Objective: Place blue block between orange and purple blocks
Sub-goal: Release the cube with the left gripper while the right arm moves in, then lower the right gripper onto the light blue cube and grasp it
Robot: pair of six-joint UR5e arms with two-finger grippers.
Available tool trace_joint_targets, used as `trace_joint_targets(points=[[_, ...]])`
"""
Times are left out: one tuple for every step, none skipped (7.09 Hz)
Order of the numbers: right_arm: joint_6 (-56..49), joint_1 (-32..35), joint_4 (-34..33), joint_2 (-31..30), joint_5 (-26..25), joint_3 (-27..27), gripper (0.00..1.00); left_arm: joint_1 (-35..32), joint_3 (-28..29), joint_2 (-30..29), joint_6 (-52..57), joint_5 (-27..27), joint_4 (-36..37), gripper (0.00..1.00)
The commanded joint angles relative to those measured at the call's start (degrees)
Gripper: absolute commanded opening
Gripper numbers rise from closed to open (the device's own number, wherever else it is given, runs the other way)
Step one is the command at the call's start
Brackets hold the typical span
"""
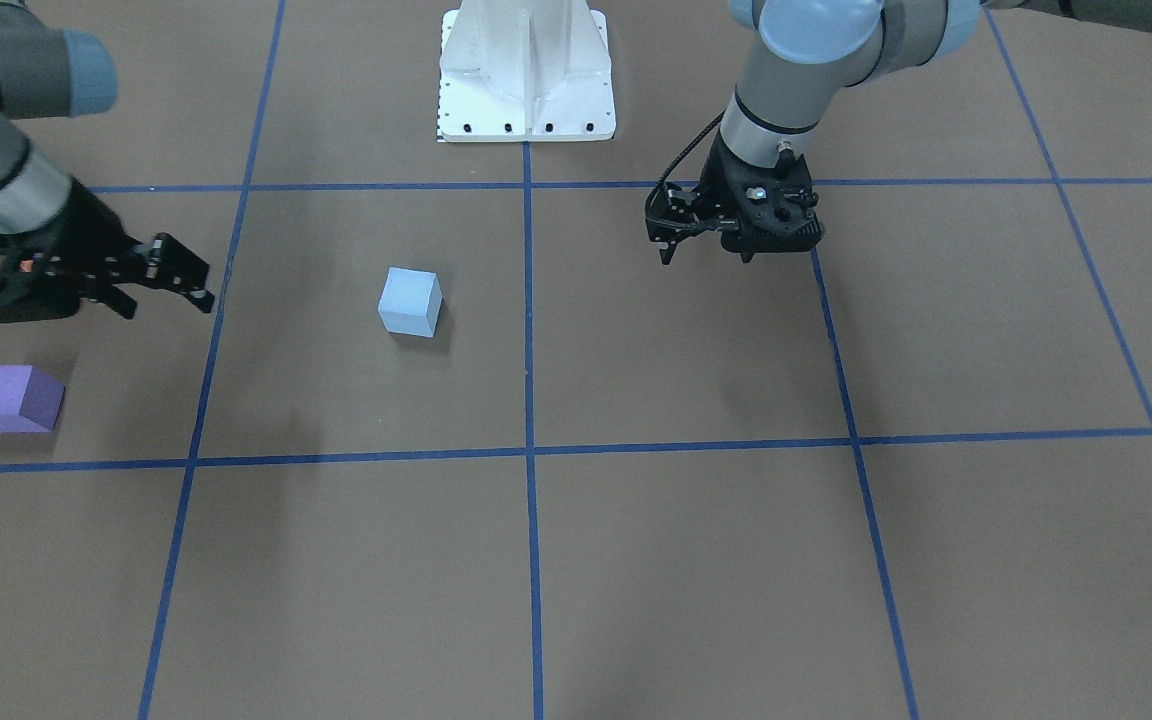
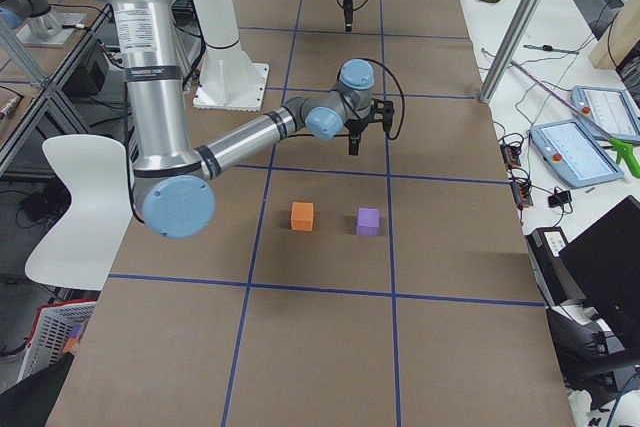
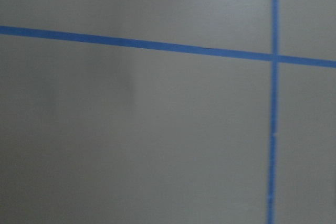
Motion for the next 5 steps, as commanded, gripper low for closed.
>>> trace_joint_targets(points=[[3.78, -8.67, -4.53, 10.48, -7.73, -5.17, 0.99, -0.28, -0.2, 1.34, 0.28, -0.1, -0.04, 1.0], [4.83, -9.29, -4.74, 11.66, -7.83, -6.15, 0.99, -0.2, -0.03, 1.34, 0.19, -0.02, -0.04, 1.0], [5.97, -9.65, -4.65, 12.19, -7.92, -6.16, 0.99, -0.02, 0.24, 1.34, 0.02, -0.01, -0.04, 1.0], [10.94, -11.74, -4.65, 12.8, -9.14, -6.25, 0.99, -0.02, 0.59, 1.34, 0.1, -0.01, -0.04, 1.0], [11.51, -12.89, -4.65, 12.81, -10.11, -6.25, 0.99, -0.02, 0.68, 1.34, 0.28, -0.01, -0.04, 1.0]])
